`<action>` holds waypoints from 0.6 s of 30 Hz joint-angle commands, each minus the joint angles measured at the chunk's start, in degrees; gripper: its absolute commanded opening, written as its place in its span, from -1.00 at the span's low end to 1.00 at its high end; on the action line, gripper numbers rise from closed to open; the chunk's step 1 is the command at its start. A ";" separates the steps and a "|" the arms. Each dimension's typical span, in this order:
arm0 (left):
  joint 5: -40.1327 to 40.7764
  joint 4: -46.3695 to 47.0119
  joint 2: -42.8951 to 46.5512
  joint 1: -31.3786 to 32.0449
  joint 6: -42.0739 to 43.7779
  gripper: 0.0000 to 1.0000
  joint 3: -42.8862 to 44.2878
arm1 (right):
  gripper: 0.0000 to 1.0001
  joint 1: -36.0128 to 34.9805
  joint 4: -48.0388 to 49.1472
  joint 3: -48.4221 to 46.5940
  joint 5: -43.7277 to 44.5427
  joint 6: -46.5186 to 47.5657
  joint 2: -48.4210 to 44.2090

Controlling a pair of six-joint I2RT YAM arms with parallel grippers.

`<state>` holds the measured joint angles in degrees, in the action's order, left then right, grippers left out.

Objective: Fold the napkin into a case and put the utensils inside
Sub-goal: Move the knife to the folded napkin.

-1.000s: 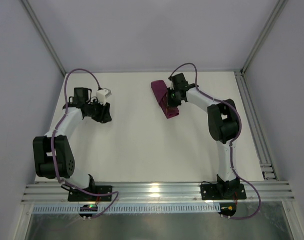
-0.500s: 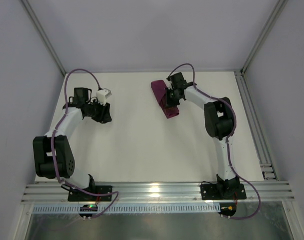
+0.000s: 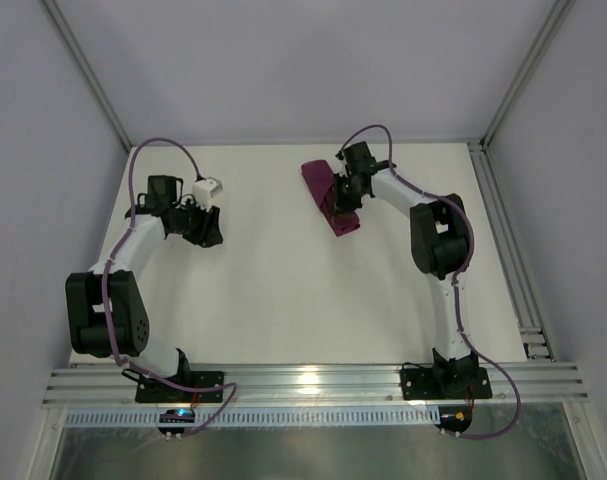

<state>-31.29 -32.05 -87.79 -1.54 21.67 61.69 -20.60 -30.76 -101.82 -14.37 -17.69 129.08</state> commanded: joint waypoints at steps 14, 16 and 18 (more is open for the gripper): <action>-1.41 -0.64 0.51 -0.39 1.09 -0.15 1.41 | -0.92 1.26 -8.35 -7.51 -0.48 4.07 0.82; -1.49 -0.64 0.43 -0.39 1.01 -0.15 1.50 | -0.92 1.26 -8.09 -7.34 -0.92 3.98 1.53; -1.41 -0.73 0.43 -0.39 1.00 -0.15 1.59 | -0.92 1.27 -7.73 -7.08 -1.36 3.72 2.14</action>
<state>-31.31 -32.23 -87.79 -1.54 21.71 61.69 -19.66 -38.02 -107.04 -14.59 -14.68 129.82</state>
